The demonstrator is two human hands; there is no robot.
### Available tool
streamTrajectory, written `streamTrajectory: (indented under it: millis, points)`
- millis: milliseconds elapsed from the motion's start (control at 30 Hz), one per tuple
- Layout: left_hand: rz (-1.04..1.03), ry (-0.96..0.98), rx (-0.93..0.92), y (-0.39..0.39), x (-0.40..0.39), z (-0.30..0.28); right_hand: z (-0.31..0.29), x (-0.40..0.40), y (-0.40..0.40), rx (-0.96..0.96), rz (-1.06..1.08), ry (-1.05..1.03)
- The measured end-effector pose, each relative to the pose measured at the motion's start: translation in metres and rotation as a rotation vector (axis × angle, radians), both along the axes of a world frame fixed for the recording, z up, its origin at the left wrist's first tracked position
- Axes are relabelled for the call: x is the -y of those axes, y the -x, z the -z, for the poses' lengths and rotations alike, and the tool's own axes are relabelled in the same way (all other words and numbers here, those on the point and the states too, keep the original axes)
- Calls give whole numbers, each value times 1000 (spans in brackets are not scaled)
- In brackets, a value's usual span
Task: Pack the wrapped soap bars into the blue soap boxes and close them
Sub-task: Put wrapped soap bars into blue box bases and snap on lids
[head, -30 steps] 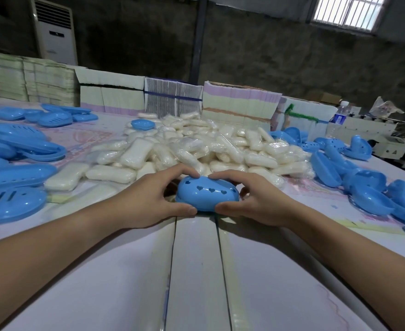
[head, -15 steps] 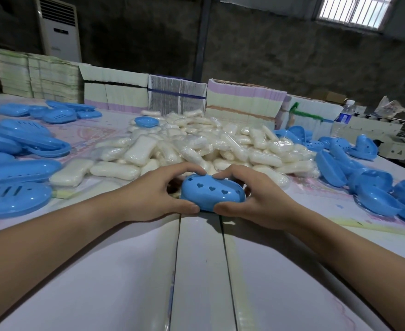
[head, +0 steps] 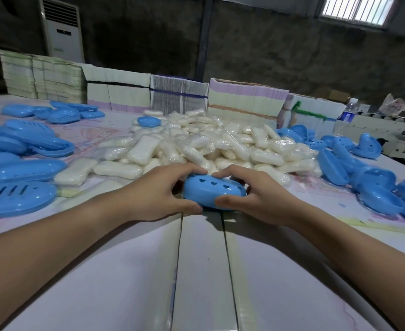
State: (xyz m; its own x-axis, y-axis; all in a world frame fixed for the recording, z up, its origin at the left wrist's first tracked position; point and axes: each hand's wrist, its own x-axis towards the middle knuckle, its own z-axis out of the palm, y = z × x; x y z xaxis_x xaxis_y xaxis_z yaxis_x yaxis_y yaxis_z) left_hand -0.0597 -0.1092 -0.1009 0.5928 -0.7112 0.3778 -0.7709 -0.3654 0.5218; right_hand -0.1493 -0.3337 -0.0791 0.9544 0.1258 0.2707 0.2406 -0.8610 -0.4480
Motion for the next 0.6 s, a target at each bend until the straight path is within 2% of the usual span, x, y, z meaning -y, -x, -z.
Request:
streamTrajectory:
  millis: [133,433,600]
  points:
    - [-23,-43,75,-1,-2,-3,2,1,1,-11,-27,-32]
    - [-133,-179,197,9,-3,-12,-1,5,5,154,-125,88]
    - [25,-105,112,11,-5,-7,1,9,4,200,-162,100]
